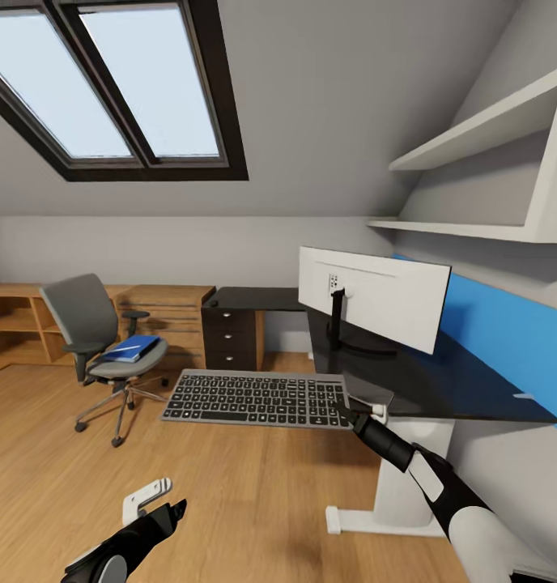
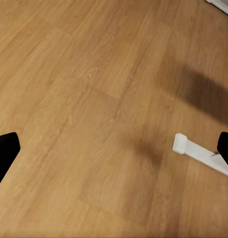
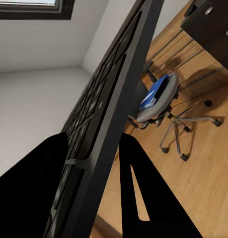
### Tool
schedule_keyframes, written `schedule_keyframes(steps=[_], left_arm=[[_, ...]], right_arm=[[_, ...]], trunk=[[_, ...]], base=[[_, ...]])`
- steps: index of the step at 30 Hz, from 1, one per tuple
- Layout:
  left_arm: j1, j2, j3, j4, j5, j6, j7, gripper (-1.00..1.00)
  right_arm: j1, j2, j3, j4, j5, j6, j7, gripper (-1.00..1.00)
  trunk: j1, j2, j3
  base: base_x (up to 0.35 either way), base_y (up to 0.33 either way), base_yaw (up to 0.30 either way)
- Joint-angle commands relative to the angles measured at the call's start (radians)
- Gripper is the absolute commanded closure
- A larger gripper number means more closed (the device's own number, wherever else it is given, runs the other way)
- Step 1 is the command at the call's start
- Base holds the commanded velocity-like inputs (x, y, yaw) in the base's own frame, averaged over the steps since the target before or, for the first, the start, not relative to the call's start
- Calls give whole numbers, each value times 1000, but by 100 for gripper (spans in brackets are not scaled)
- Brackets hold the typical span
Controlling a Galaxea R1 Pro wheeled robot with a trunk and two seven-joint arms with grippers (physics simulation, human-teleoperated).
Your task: In the bedroom, organize the workspace by keeping the computer under the desk, ensuring the monitor is on the desk, placing the keyboard on the desk next to the monitor, placing the mouse on the desk next to the keyboard, moving the folder from the swivel chair onto the desk next to the mouse, stacking the notebook on top of the folder with the pen on top of the notebook, and positioning the swivel chair next to the desk.
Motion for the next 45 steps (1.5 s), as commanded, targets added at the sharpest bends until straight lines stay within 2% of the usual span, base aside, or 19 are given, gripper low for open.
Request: schedule_keyframes(steps=[1,6,8,12,18,19,22,24,27,29,34,39,41,45], left_arm=[[0,-1,1,-2,11,4,8,-100],[0,-1,0,-1,12,4,8,-100],[0,-1,-1,4,12,4,9,-100],[0,-1,-1,21,11,3,10,-100],[0,3,3,28,11,4,12,-100],[0,3,5,33,11,4,11,-100],[0,3,5,90,10,2,9,-100],[0,1,4,150,1,-3,9,-100],[0,2,-1,200,-22,-19,9,-100],[0,3,-2,223,-34,-27,8,-100],[0,8,0,285,-45,-66,6,-100],[0,11,2,358,-46,-185,4,-100],[0,12,3,400,-46,-261,3,-100],[0,12,5,432,-46,-323,4,-100]], right_arm=[[0,1,-1,0,-5,8,1,100],[-1,3,-2,-2,-7,7,-26,100],[-1,7,-1,-4,-7,2,-58,100],[-1,33,-1,-37,-8,-13,-122,100],[0,137,1,-143,-8,-68,-351,100],[0,183,4,-157,-8,-135,-455,100],[-1,220,4,-160,-10,-233,-548,100],[0,241,3,-158,-10,-295,-575,100],[0,256,3,-153,-11,-340,-588,100],[0,256,3,-141,-10,-351,-591,100],[0,256,4,-43,-8,-377,-593,100],[0,256,4,-17,-7,-452,-595,100],[0,256,3,-13,-7,-474,-597,100],[0,256,3,-11,-6,-491,-598,100]], trunk=[[-4,7,2],[-23,42,18],[-31,56,24],[-46,84,37],[-69,126,56],[-73,133,59],[-84,154,68],[-92,168,74],[-104,189,84],[-104,189,84],[-104,189,84],[-104,189,84],[-104,189,84],[-104,189,84]], base=[[0,0,0],[0,0,0],[0,0,0],[0,0,0],[0,0,0],[0,0,0],[0,0,0],[0,0,0],[0,0,0],[0,0,0],[0,0,0],[0,0,0],[0,79,0],[0,216,0]])
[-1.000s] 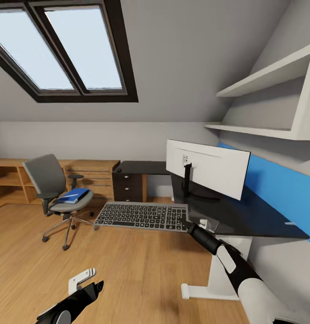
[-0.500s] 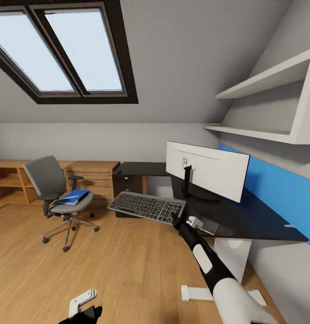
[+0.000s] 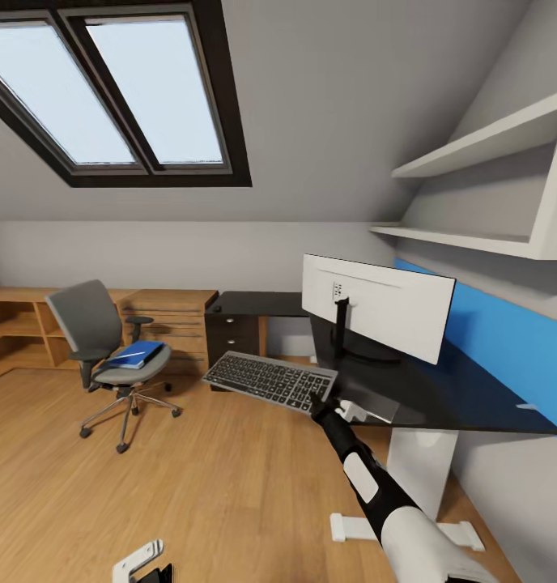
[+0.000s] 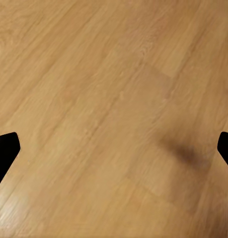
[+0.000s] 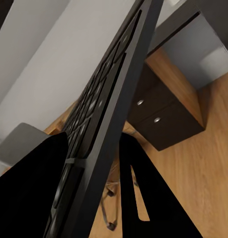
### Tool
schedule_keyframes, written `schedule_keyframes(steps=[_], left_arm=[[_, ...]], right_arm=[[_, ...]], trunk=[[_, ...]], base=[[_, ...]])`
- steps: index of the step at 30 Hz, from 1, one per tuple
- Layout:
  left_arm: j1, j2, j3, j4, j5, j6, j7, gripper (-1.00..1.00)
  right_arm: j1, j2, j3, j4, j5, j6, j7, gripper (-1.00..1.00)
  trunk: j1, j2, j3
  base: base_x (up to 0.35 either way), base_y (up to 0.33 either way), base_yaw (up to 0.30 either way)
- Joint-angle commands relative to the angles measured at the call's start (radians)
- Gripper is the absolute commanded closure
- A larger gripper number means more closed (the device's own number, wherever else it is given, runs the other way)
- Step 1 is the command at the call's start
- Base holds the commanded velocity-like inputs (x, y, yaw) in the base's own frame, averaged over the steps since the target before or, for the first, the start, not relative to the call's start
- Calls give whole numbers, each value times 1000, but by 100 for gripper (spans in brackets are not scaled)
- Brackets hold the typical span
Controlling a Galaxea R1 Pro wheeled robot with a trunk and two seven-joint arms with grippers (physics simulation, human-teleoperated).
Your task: In the bedroom, organize the workspace by keeping the computer under the desk, ensuring the monitor is on the desk, placing the keyboard on the desk next to the monitor, placing the mouse on the desk next to the keyboard, moving the folder from the swivel chair onto the desk next to the mouse, stacking the notebook on top of the folder with the pen on top of the notebook, and positioning the swivel chair next to the desk.
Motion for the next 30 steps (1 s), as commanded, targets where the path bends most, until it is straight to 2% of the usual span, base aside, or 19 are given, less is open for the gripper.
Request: schedule_keyframes(steps=[1,5,9,11,16,20,22,26,30], left_arm=[[0,-1,1,3,10,-5,5,-100],[0,-1,-1,8,10,-16,6,-100],[0,0,0,12,10,-19,7,-100],[0,0,0,13,10,-19,7,-100],[0,-1,-1,13,11,-19,7,-100],[0,-1,-4,15,11,-20,7,-100],[0,-2,-5,17,11,-20,7,-100],[0,-2,-7,17,11,-20,7,-100],[0,-3,-7,18,11,-20,7,-100]], right_arm=[[-1,1,-4,2,-9,-1,8,100],[-1,1,-3,3,-10,-4,-5,100],[-1,1,-3,4,-12,-5,-84,100],[-1,1,-4,4,-13,-4,-101,100],[-1,1,-4,4,-28,-5,-115,100],[-1,1,-4,4,-119,-6,-114,100],[-1,1,-3,4,-194,-7,-114,100],[-1,1,-2,4,-304,-6,-112,100],[-1,1,-3,4,-338,-5,-108,100]], trunk=[[0,-1,-1],[0,-1,-1],[0,-1,-1],[0,-1,-1],[0,-1,-1],[0,-1,-1],[0,-1,-1],[0,-1,-1],[0,-1,-1]], base=[[0,272,0],[0,287,0],[0,299,0],[0,301,0],[39,304,0],[84,304,0],[97,305,0],[102,305,0],[126,284,0]])
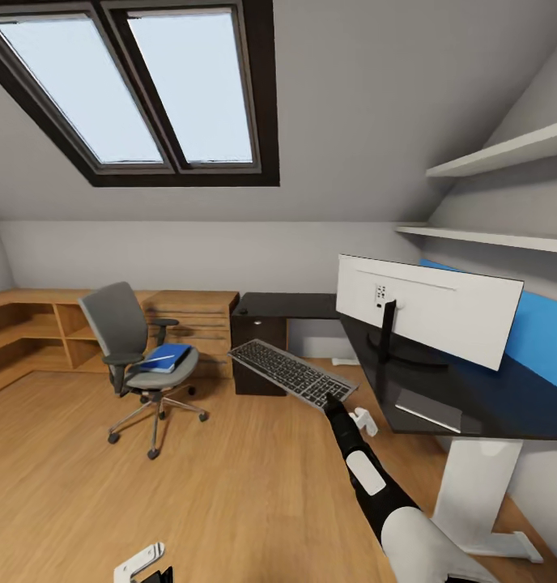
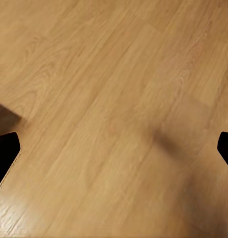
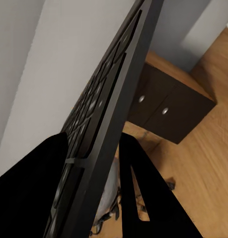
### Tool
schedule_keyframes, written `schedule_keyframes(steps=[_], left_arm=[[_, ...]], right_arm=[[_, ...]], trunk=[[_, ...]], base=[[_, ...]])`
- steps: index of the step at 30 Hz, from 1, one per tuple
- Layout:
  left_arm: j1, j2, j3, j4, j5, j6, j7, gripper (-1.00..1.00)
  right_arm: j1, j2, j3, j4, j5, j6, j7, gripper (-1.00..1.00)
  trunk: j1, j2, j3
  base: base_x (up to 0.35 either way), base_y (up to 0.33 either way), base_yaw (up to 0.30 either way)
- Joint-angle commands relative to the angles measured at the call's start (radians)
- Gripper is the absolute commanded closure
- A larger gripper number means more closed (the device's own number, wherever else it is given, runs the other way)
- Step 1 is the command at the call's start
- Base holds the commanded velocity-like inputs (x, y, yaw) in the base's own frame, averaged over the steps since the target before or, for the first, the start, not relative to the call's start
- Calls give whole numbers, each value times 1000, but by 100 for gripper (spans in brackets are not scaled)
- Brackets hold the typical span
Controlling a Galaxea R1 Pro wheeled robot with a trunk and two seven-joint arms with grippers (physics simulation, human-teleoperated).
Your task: In the bedroom, organize the workspace by keeping the computer under the desk, ensuring the monitor is on the desk, placing the keyboard on the desk next to the monitor, placing the mouse on the desk next to the keyboard, moving the folder from the swivel chair onto the desk next to the mouse, stacking the notebook on top of the folder with the pen on top of the notebook, and positioning the swivel chair next to the desk.
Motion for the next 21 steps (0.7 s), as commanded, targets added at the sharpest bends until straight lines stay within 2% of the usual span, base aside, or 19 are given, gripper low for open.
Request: schedule_keyframes(steps=[1,4,7,8,15,21], left_arm=[[0,0,0,-1,10,4,4,-100],[0,0,-1,-1,10,4,4,-100],[0,1,-1,6,9,4,4,-100],[0,1,-1,45,8,3,4,-100],[0,1,-1,58,7,2,4,-100],[0,1,-1,58,7,2,4,-100]], right_arm=[[-1,1,-4,1,-14,0,9,100],[-1,1,-4,0,-19,0,9,100],[-2,1,-4,-2,-19,0,9,100],[-2,1,-5,-1,-19,-1,9,100],[-2,1,-7,-1,-20,-1,11,100],[-2,1,-7,-1,-20,-2,9,100]], trunk=[[0,-1,-1],[0,-1,-1],[0,-1,-1],[0,-1,-1],[0,-1,-1],[0,-1,-1]], base=[[153,178,0],[174,56,0],[289,-111,0],[308,-130,0],[312,-115,0],[329,89,0]])
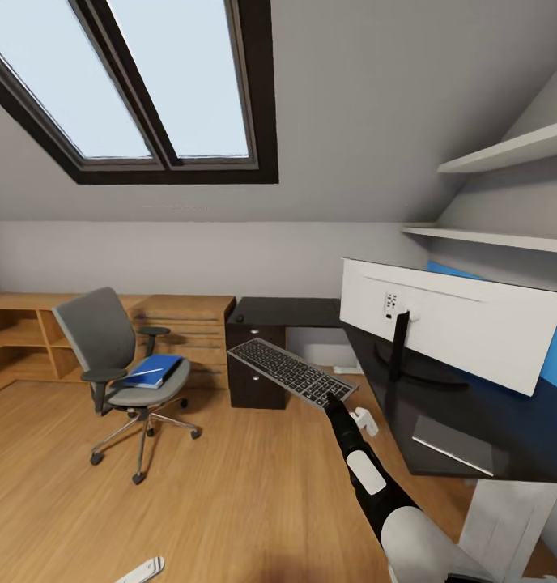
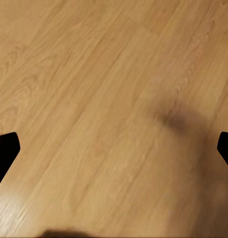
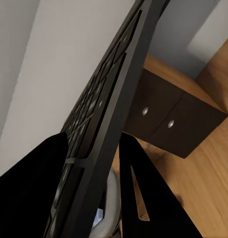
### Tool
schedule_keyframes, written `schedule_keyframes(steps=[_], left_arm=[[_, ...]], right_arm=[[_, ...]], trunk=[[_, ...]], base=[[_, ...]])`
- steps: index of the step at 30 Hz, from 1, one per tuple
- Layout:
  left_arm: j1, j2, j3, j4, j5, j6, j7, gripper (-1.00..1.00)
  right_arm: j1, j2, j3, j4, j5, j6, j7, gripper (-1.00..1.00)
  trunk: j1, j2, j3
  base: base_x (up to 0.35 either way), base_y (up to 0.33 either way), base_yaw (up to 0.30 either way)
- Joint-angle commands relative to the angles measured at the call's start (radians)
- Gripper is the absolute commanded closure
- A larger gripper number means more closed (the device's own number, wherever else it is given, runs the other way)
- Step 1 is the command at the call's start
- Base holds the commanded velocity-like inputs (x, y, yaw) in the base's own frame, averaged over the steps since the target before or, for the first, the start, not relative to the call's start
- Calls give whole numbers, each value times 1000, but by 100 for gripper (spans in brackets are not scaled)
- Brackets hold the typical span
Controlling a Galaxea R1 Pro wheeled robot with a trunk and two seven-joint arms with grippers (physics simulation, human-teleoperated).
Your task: In the bedroom, organize the workspace by keeping the computer under the desk, ensuring the monitor is on the desk, placing the keyboard on the desk next to the monitor, placing the mouse on the desk next to the keyboard, moving the folder from the swivel chair onto the desk next to the mouse, stacking the notebook on top of the folder with the pen on top of the notebook, and positioning the swivel chair next to the desk.
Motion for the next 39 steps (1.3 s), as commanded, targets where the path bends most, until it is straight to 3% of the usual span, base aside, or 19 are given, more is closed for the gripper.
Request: schedule_keyframes(steps=[1,18,23,39], left_arm=[[0,0,1,-2,10,4,4,-100],[0,-1,0,12,10,4,5,-100],[0,-2,-11,12,-20,4,4,-100],[0,-7,-15,34,-24,-31,2,-100]], right_arm=[[-1,1,-4,1,-10,0,9,100],[-2,1,-5,-3,-10,-1,10,100],[-1,1,-5,-4,-11,0,9,100],[-1,1,-8,-4,-10,-1,9,100]], trunk=[[1,-1,-1],[1,-1,-1],[1,-1,-1],[1,-1,-1]], base=[[331,142,0],[331,66,0],[331,0,0],[331,0,0]])
